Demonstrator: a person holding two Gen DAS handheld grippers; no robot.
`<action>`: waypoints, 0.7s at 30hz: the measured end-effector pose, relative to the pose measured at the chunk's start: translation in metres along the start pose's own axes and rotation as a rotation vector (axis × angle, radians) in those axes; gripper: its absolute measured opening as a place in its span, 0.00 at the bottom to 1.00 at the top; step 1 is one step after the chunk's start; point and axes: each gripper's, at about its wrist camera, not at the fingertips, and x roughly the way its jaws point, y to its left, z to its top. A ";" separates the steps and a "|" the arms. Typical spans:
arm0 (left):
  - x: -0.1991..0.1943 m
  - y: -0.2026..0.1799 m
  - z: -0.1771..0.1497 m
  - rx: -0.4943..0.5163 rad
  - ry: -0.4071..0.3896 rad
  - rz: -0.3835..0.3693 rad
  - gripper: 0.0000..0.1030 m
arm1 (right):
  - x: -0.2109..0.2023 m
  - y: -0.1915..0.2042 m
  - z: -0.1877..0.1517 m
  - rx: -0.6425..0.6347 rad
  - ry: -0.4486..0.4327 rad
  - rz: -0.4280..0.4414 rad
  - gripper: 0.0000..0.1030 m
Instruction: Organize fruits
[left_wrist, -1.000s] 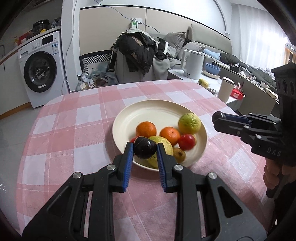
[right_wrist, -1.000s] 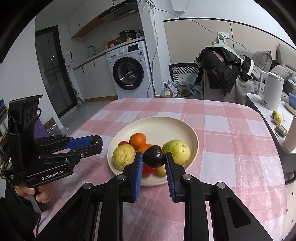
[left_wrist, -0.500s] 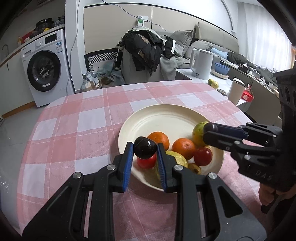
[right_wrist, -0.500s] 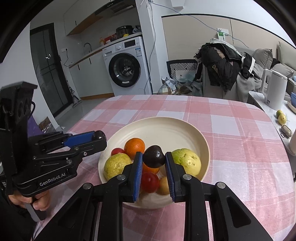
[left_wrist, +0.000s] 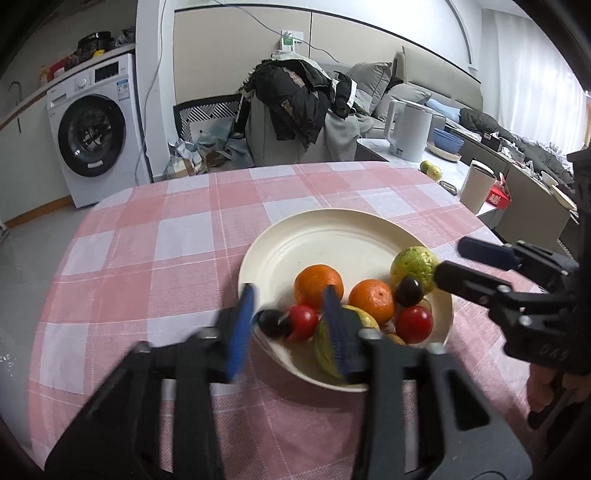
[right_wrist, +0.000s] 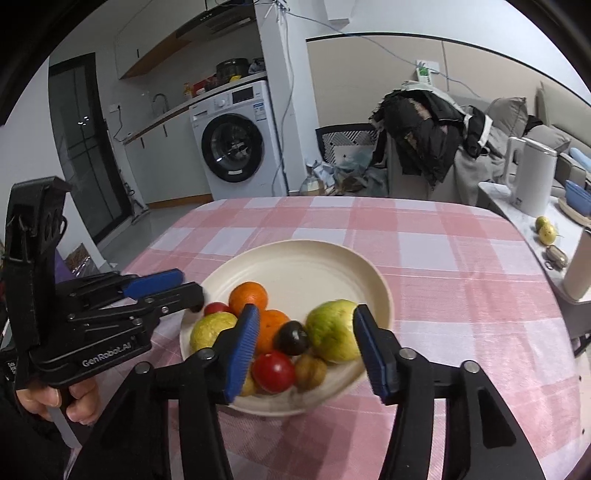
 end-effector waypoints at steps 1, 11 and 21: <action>-0.004 0.000 -0.001 -0.004 -0.010 0.005 0.59 | -0.004 -0.002 -0.001 0.004 -0.007 -0.005 0.68; -0.046 0.003 -0.023 -0.023 -0.062 0.007 0.93 | -0.034 -0.013 -0.018 0.028 -0.044 -0.006 1.00; -0.084 -0.004 -0.051 -0.019 -0.126 0.044 0.99 | -0.052 -0.002 -0.037 -0.038 -0.091 0.026 1.00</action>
